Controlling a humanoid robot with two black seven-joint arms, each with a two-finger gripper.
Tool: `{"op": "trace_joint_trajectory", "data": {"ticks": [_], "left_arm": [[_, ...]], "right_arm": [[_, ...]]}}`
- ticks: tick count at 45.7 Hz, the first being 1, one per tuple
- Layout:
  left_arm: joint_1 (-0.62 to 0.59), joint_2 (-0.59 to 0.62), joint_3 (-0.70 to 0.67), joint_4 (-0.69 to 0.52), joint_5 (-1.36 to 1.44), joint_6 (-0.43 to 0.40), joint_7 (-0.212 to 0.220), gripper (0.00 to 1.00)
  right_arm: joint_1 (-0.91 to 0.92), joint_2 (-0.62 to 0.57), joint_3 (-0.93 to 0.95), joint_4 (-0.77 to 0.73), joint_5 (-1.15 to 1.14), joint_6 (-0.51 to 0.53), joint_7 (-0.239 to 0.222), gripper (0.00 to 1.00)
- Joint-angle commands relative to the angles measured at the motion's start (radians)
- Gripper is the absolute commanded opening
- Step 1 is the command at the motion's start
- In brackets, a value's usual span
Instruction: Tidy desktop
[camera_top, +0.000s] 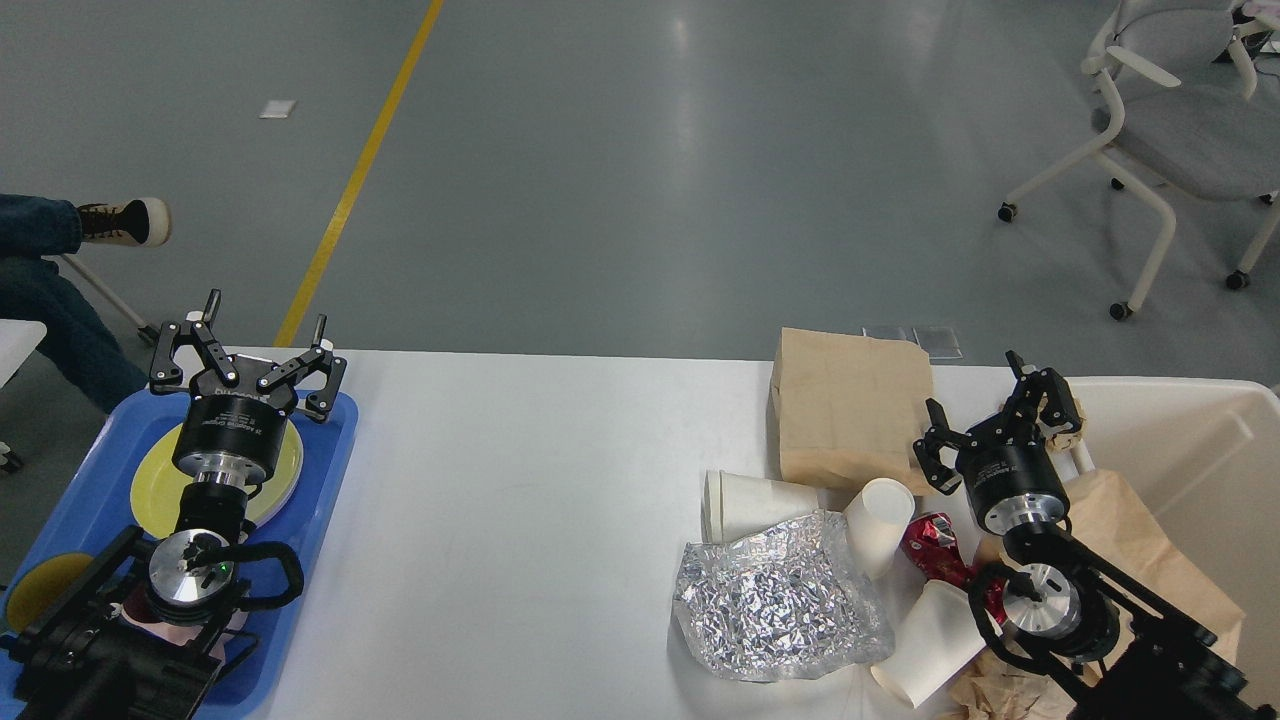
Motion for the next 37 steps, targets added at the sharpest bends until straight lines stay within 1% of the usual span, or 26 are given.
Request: {"op": "trace_joint_trajectory", "data": {"ticks": [1, 4, 9, 14, 22, 37], "left_arm": [[0.002, -0.049, 0.001, 0.047, 0.0, -0.013, -0.003, 0.96], [0.007, -0.057, -0.001, 0.052, 0.0, -0.025, -0.006, 0.96], [0.024, -0.054, -0.001, 0.063, -0.001, -0.096, -0.007, 0.96], [0.017, -0.06, -0.005, 0.102, -0.01, -0.142, 0.007, 0.96], [0.014, -0.061, -0.008, 0.107, -0.012, -0.145, 0.014, 0.96], [0.016, -0.064, -0.011, 0.107, -0.01, -0.147, 0.013, 0.96]], "right_arm": [[0.0, 0.0, 0.0, 0.0, -0.001, -0.001, 0.0, 1.0], [0.0, 0.0, 0.0, 0.0, 0.001, -0.001, 0.0, 1.0], [0.0, 0.0, 0.0, 0.0, -0.001, 0.001, 0.0, 1.0], [0.0, 0.0, 0.0, 0.0, 0.001, -0.001, 0.0, 1.0], [0.0, 0.0, 0.0, 0.0, -0.001, 0.001, 0.0, 1.0], [0.0, 0.0, 0.002, 0.0, -0.001, 0.001, 0.0, 1.0]]}}
